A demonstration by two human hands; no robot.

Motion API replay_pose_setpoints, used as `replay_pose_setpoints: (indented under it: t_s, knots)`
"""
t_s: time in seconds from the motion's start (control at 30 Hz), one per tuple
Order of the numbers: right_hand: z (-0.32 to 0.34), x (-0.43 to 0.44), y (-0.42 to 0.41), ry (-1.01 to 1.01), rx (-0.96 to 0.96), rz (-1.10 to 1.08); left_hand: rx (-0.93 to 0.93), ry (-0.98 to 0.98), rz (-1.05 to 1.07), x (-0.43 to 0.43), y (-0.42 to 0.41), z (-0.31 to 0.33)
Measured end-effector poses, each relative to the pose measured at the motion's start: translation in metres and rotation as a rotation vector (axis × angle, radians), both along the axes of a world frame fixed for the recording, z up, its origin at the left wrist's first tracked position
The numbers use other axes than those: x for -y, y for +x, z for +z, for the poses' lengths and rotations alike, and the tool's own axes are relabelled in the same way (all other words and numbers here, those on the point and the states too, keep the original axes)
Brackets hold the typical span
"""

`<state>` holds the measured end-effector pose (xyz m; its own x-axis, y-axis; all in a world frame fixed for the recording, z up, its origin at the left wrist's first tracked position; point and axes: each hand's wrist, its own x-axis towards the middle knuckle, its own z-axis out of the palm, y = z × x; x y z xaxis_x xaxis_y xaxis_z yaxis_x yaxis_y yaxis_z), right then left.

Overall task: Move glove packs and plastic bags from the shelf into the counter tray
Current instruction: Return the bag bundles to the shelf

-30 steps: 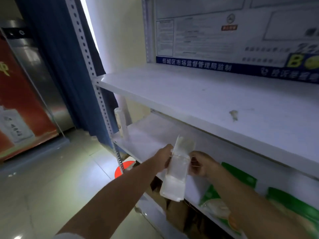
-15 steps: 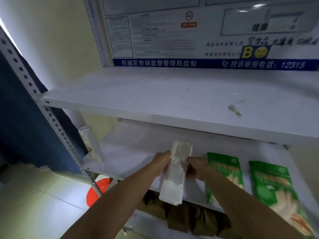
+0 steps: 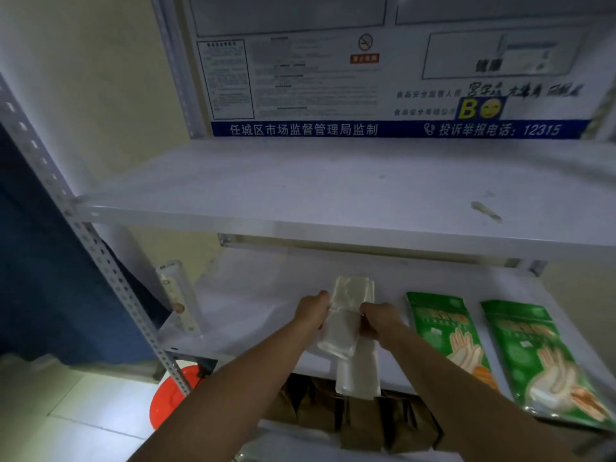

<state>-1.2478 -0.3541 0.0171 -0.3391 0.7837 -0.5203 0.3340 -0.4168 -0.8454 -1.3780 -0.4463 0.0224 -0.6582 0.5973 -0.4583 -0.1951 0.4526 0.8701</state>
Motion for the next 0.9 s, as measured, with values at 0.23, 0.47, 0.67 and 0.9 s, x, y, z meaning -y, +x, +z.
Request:
replay_pose_setpoints:
  t_s: [0.23,0.47,0.67,0.9]
  knots:
    - [0.005,0.038,-0.056,0.013,-0.037,0.062,-0.064,-0.023,0.005,0.039,-0.049,-0.007]
    - [-0.023,0.034,-0.065,0.092,0.064,0.075,-0.164,-0.079,-0.07,0.054,-0.06,-0.011]
    - [0.004,0.023,-0.015,-0.055,-0.018,-0.142,-0.222,-0.064,-0.241,0.019,-0.019,0.001]
    - [0.01,-0.006,0.097,-0.057,-0.01,-0.353,-0.121,0.0,-0.478,-0.046,0.082,0.008]
